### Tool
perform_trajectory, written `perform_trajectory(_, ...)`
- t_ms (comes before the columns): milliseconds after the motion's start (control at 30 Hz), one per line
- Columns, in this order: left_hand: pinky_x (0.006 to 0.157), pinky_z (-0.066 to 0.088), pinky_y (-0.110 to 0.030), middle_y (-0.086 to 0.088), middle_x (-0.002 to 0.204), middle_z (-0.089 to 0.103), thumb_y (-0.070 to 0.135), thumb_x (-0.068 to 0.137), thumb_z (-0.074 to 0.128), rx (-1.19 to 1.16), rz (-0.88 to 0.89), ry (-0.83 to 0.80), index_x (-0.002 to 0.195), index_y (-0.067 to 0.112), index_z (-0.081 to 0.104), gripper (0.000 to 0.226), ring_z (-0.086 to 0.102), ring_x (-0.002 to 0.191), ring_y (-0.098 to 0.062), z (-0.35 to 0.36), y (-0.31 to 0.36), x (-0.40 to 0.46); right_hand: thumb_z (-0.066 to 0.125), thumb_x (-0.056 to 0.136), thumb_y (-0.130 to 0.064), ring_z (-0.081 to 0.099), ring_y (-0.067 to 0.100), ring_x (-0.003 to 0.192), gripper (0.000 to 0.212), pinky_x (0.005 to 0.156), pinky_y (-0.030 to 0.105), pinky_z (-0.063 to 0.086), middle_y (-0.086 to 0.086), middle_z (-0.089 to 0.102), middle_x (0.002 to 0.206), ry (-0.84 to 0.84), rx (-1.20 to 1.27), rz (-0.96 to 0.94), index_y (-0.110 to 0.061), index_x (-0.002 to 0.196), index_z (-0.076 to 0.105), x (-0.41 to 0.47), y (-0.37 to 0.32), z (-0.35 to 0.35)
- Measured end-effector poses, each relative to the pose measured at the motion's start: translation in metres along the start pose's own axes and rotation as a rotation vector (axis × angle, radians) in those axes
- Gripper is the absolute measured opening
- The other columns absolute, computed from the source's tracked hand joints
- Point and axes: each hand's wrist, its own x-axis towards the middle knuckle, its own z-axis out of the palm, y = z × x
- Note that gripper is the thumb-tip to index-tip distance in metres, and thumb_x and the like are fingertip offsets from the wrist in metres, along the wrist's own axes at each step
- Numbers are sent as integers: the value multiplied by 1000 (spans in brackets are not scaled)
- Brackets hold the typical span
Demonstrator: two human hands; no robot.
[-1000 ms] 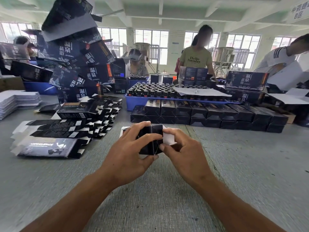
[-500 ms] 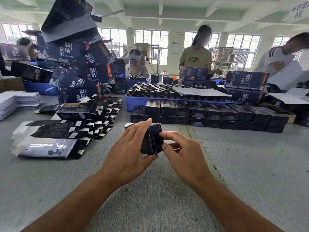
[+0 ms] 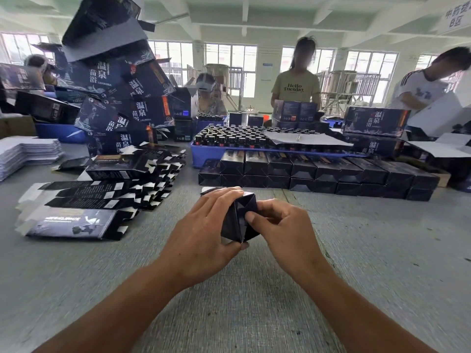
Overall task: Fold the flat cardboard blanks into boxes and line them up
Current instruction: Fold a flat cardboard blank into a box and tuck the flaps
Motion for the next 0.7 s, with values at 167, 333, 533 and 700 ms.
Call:
perform_trajectory(167, 103, 32, -22, 13, 147, 45, 45, 69, 85, -11, -3, -2, 147, 30, 34, 94, 36, 136, -5, -1, 3, 0, 74, 90, -18, 68, -7, 84, 16, 72, 6, 51, -14, 74, 91, 49, -60, -30, -21, 106, 74, -2, 0, 1)
perform_trajectory(333, 103, 29, -20, 13, 147, 44, 44, 70, 86, -3, -11, -10, 149, 27, 36, 94, 35, 137, -6, -2, 3, 0, 72, 91, -22, 68, -7, 89, 21, 76, 7, 52, -14, 74, 98, 30, -85, -38, -22, 112, 72, -1, 0, 2)
perform_trajectory(533, 109, 26, -22, 13, 149, 42, 48, 73, 81, -4, 3, -19, 150, 27, 32, 93, 30, 139, -6, -1, 0, 1, 72, 92, -26, 68, -6, 92, 27, 76, 10, 53, -15, 73, 101, -19, -79, -48, -21, 117, 70, -1, 1, 0)
perform_trajectory(700, 112, 38, -33, 11, 152, 42, 46, 78, 77, -1, 45, -15, 151, 25, 32, 88, 32, 141, -10, 1, 1, 0, 75, 80, -56, 62, -3, 103, 75, 74, 10, 52, -24, 60, 115, -110, -146, -25, -41, 144, 39, -8, -2, 4)
